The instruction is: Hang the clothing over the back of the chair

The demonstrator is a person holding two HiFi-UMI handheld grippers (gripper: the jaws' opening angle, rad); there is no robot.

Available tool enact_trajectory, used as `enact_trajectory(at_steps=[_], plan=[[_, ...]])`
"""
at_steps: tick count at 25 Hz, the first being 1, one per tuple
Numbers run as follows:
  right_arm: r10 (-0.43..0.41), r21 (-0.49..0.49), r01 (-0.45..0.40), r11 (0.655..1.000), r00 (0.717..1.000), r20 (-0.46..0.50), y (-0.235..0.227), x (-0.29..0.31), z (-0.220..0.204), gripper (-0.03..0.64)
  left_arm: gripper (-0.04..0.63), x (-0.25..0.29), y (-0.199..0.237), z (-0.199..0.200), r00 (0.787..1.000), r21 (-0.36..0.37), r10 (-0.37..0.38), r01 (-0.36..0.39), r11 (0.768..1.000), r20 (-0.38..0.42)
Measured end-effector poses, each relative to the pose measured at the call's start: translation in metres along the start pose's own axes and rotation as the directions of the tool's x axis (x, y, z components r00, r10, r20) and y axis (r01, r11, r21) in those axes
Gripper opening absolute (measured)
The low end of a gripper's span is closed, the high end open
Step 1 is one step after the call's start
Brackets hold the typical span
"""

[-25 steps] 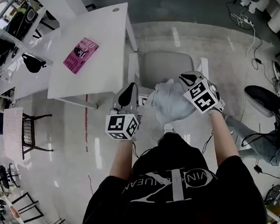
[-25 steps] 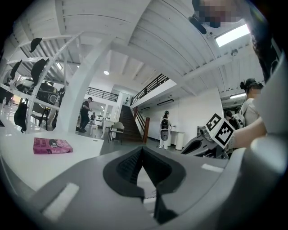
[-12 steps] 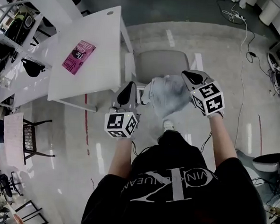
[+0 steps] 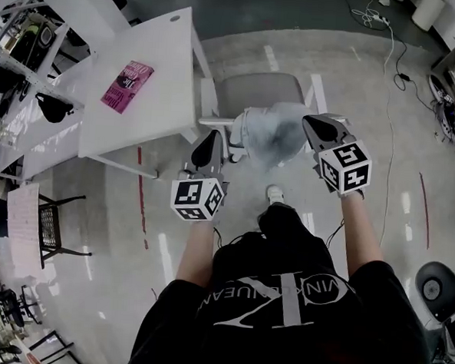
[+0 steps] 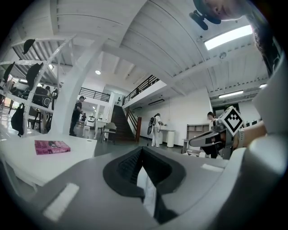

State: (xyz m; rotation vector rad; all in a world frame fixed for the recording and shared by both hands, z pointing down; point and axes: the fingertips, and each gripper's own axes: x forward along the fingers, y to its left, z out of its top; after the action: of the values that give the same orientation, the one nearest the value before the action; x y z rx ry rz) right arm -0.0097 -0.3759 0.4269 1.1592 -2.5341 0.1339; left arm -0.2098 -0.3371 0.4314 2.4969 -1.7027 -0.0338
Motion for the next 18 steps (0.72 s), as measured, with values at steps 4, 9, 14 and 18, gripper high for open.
enact_trajectory(at_steps=[4,9,14,18], plan=[[-0.027,0.026,0.026,0.999,0.999,0.043,0.009,-0.024,0.001,0.014,0.012,-0.013,-0.008,0.003,1.0,0.007,-0.013,0.013,1.0,0.004],[-0.059,0.045,0.055,0.997,0.993,0.101,0.016,-0.047,0.001,0.014,0.012,-0.024,-0.018,0.008,1.0,0.028,-0.021,0.021,0.999,0.015],[-0.069,0.052,0.063,0.997,0.99,0.122,0.019,-0.053,-0.003,0.014,0.012,-0.031,-0.018,0.008,1.0,0.031,-0.007,0.006,0.999,0.03],[-0.064,0.055,0.058,0.997,0.989,0.131,0.022,-0.055,-0.005,0.014,0.012,-0.036,-0.017,0.004,1.0,0.028,0.003,-0.003,1.0,0.021]])
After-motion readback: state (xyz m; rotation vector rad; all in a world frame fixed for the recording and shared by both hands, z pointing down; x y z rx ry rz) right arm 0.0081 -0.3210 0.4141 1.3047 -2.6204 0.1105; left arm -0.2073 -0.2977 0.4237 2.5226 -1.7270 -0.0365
